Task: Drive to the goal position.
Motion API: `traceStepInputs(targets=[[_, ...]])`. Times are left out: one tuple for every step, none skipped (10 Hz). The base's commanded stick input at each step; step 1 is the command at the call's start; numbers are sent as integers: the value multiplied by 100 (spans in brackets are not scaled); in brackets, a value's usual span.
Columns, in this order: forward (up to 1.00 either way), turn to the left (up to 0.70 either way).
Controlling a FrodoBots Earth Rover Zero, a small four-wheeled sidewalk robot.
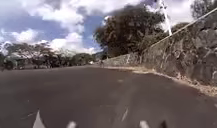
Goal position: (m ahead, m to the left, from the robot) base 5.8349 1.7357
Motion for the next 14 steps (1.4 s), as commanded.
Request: traceStepInputs(targets=[[50,0],[50,0],[50,0],[50,0],[50,0],[50,0],[50,0],[50,0],[50,0],[50,0],[50,0],[50,0],[50,0],[50,0]])
